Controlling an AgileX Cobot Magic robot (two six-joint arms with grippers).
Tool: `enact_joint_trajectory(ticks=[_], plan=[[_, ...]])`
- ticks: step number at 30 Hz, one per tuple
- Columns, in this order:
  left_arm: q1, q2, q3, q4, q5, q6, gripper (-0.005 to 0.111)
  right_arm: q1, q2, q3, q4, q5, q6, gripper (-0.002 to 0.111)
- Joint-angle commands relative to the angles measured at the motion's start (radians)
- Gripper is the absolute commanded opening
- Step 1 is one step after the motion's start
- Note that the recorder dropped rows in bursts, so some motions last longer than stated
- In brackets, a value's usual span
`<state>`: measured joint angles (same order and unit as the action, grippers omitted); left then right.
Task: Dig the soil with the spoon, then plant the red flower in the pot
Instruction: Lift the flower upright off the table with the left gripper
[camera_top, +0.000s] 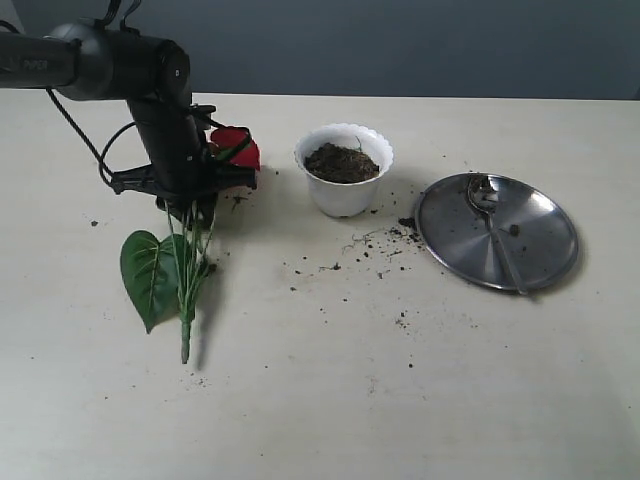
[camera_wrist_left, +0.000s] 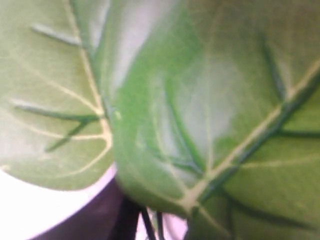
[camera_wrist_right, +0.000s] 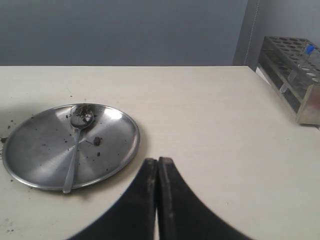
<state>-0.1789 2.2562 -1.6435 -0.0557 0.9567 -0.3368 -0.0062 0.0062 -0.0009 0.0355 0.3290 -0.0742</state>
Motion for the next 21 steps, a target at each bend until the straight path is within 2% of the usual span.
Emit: enact_joint_trajectory(ticks=[1, 3, 9, 14, 18, 21], plan=[[-0.004, 0.012, -0.002, -0.007, -0.017, 0.005, 0.010, -0.004, -0.006, 0.001, -0.003, -0.009, -0.002, -0.001], [-0.004, 0.012, -0.002, 0.002, -0.017, 0.008, 0.000, -0.004, -0.006, 0.001, -0.003, -0.009, -0.002, -0.001], [-0.004, 0.012, -0.002, 0.002, -0.008, 0.042, 0.000, -0.004, -0.006, 0.001, -0.003, -0.009, -0.002, -0.001], [0.000, 0.048, -0.002, -0.084, -0.011, 0.082, 0.000, -0.004, -0.006, 0.001, -0.003, -0.009, -0.002, -0.001], [-0.004, 0.071, -0.002, -0.072, 0.002, 0.094, 0.000, -0.004, -0.006, 0.001, 0.000, -0.005, -0.002, -0.001], [-0.004, 0.058, -0.002, 0.008, 0.002, 0.094, 0.000, -0.004, -0.006, 0.001, 0.000, -0.005, -0.002, -0.001]])
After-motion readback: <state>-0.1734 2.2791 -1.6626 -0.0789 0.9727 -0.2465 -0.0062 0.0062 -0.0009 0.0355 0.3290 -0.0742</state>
